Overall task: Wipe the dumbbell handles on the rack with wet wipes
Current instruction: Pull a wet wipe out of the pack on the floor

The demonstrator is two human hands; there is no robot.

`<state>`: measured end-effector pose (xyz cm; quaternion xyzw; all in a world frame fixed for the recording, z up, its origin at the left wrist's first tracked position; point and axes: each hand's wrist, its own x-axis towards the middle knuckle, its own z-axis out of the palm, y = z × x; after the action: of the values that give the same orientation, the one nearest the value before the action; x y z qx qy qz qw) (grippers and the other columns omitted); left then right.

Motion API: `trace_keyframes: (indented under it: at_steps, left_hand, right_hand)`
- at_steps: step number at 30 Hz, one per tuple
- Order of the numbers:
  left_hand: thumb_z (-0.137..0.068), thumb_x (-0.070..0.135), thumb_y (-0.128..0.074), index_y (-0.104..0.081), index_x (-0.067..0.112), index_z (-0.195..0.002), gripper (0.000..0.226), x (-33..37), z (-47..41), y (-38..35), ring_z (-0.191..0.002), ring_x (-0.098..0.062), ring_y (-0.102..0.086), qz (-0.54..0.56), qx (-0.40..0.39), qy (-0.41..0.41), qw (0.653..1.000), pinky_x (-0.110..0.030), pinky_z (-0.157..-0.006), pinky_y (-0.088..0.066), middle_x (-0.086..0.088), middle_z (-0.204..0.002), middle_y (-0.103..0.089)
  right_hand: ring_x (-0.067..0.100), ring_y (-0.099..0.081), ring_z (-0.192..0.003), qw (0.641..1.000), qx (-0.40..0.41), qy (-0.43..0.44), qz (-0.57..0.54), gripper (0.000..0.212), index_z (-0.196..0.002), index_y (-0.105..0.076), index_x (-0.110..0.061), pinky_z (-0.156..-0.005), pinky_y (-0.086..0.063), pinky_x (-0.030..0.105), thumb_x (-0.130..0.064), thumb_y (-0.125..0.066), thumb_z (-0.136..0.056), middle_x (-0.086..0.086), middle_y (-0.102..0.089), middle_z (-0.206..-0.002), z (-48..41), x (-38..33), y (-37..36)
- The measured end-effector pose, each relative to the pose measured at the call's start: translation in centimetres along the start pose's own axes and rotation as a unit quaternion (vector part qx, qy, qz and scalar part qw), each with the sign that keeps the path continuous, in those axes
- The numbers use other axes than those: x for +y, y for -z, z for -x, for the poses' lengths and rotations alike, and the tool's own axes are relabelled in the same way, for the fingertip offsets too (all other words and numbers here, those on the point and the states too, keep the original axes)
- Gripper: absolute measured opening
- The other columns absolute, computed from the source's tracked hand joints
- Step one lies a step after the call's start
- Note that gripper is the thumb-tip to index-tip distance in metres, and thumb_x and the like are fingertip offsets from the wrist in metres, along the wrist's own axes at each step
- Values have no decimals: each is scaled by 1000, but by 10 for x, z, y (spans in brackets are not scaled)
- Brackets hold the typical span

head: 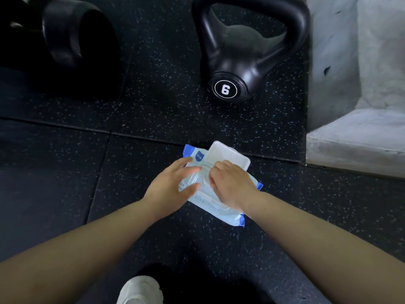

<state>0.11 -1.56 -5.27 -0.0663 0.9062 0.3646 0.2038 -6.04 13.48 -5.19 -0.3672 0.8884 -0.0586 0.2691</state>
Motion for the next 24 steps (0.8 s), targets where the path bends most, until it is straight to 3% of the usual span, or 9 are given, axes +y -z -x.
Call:
trace_keyframes:
  at_steps: [3, 6, 9, 12, 16, 19, 22, 24]
  left_hand:
    - [-75, 68, -41, -25, 33, -142, 78, 4, -1, -4, -142, -10, -4, -117, -79, -51, 989, -26, -113, -6, 10, -154, -7]
    - [-88, 52, -47, -6, 33, -146, 73, 3, -8, -6, -141, -8, 11, -217, -99, -33, 971, -25, -112, 7, 12, -154, 8]
    - [-89, 48, -46, -2, 34, -146, 74, 2, -10, -8, -141, -9, 12, -225, -92, -22, 970, -26, -113, 7, 13, -154, 12]
    - [-90, 49, -45, -1, 34, -146, 73, 2, -8, -10, -142, -9, 12, -241, -87, -18, 966, -28, -113, 8, 13, -154, 12]
    - [-90, 50, -44, 1, 34, -146, 74, 0, -9, -9, -142, -9, 11, -244, -87, -16, 966, -28, -114, 4, 14, -154, 12]
    - [-90, 51, -43, 2, 34, -146, 74, -1, -10, -6, -142, -10, 9, -241, -96, -12, 966, -27, -114, 0, 15, -154, 13]
    - [-90, 51, -44, 1, 35, -146, 74, 1, -11, -8, -143, -11, 7, -238, -92, -12, 967, -28, -114, 0, 14, -154, 11]
    - [-89, 51, -45, 0, 35, -146, 74, 1, -11, -8, -143, -11, 6, -235, -86, -12, 968, -28, -115, -1, 14, -154, 9]
  right_hand:
    - [19, -41, -103, 1000, -9, -2, -17, 20, -108, -50, -9, -85, -31, 26, -15, -36, -96, 4, -49, -111, 2, -2, 2]
    - [19, -41, -103, 999, -32, -6, -25, 21, -106, -51, -10, -86, -31, 26, -17, -35, -96, 5, -50, -111, 3, -2, 5]
    - [20, -42, -101, 998, -67, 1, -9, 20, -108, -51, -9, -83, -31, 27, -17, -37, -95, 5, -50, -110, 2, -1, 11]
    - [21, -44, -83, 994, -104, -22, 4, 19, -109, -51, -10, -66, -31, 27, -12, -41, -93, 5, -52, -106, 0, -4, 18]
    - [20, -43, -71, 989, -134, -49, 32, 20, -108, -50, -10, -45, -23, 25, -7, -42, -90, 1, -45, -83, -3, -12, 18]
    - [19, -44, -76, 986, -145, -68, -45, 12, -96, -52, -13, -49, -28, 24, -13, -41, -91, -1, -47, -80, -2, -7, 19]
    - [14, -44, -80, 975, -131, -106, -145, 5, -84, -46, -21, -63, -33, 25, -18, -46, -88, -6, -49, -88, 2, 1, 16]
    - [13, -45, -78, 971, -123, -117, -170, 10, -77, -45, -22, -60, -33, 24, -18, -50, -84, -9, -49, -83, 2, 5, 15]
